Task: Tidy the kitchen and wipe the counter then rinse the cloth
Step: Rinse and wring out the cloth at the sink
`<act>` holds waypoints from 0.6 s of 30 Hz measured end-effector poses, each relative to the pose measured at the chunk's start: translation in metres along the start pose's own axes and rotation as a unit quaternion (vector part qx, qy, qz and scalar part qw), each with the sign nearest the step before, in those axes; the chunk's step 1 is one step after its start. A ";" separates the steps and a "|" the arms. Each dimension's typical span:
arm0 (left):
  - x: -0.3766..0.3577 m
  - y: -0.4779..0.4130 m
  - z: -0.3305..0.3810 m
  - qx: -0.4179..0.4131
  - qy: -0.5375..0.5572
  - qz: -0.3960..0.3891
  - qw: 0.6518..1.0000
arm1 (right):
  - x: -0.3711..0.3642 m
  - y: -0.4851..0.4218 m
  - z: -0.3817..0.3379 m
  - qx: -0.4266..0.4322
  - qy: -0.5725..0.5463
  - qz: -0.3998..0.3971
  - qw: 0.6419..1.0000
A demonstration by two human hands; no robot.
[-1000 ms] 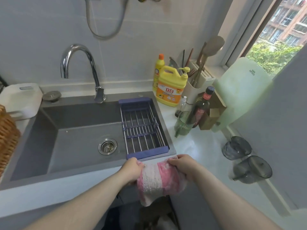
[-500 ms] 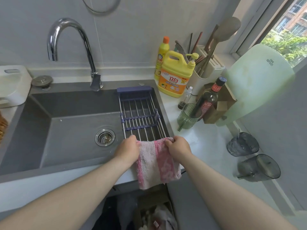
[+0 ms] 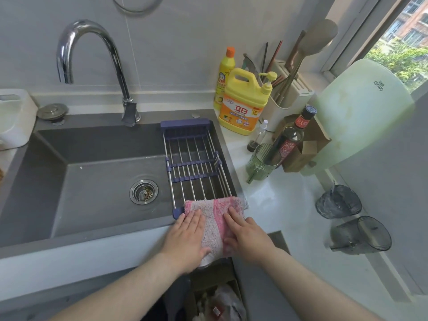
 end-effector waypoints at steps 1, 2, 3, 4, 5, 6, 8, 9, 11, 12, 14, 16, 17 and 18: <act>0.000 0.000 -0.001 0.008 -0.008 0.001 1.000 | 0.000 -0.001 -0.002 0.006 0.011 -0.002 1.000; 0.000 -0.001 -0.002 0.011 -0.017 0.000 1.000 | 0.001 -0.003 -0.004 0.010 0.016 -0.008 1.000; 0.000 -0.003 -0.003 0.014 -0.022 -0.004 1.000 | 0.002 -0.006 -0.003 0.011 0.014 -0.008 1.000; 0.000 -0.005 -0.004 0.015 -0.025 -0.007 1.000 | 0.004 -0.009 -0.002 0.007 0.010 -0.012 1.000; 0.000 -0.007 -0.005 0.018 -0.024 -0.011 0.999 | 0.005 -0.012 0.000 0.006 0.006 -0.014 1.000; 0.000 -0.009 -0.007 0.022 -0.024 -0.015 0.999 | 0.006 -0.014 0.001 0.006 0.005 -0.021 1.000; 0.000 -0.012 -0.008 0.027 -0.022 -0.020 0.999 | 0.007 -0.018 0.002 0.009 0.002 -0.023 1.000; -0.001 -0.014 -0.009 0.028 -0.021 -0.020 0.999 | 0.008 -0.020 0.002 0.010 0.000 -0.019 1.000; -0.002 -0.017 -0.010 0.030 -0.019 -0.023 0.999 | 0.010 -0.025 0.003 0.009 0.001 -0.008 1.000; -0.001 -0.017 -0.011 0.032 -0.020 -0.021 0.999 | 0.010 -0.027 0.004 0.004 0.001 -0.009 1.000; -0.001 -0.018 -0.012 0.034 -0.015 -0.013 0.999 | 0.007 -0.030 0.005 0.002 0.004 -0.007 1.000; -0.001 -0.019 -0.012 0.027 -0.012 -0.012 0.999 | 0.006 -0.029 0.004 0.002 0.010 -0.010 1.000; 0.000 -0.019 -0.011 0.020 -0.006 -0.011 1.000 | 0.006 -0.029 0.005 0.002 0.014 -0.005 1.000; 0.002 -0.018 -0.012 0.010 0.005 -0.010 1.000 | 0.008 -0.027 0.005 -0.005 0.015 -0.010 1.000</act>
Point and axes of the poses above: each hand's wrist, its own y-axis away from the middle knuckle, its own x-axis out of the back of the hand, z = x × y, the point moved 9 cm from there along -y, towards the middle knuckle, and after that the axes turned 6 degrees about z, right-handed, at the moved point
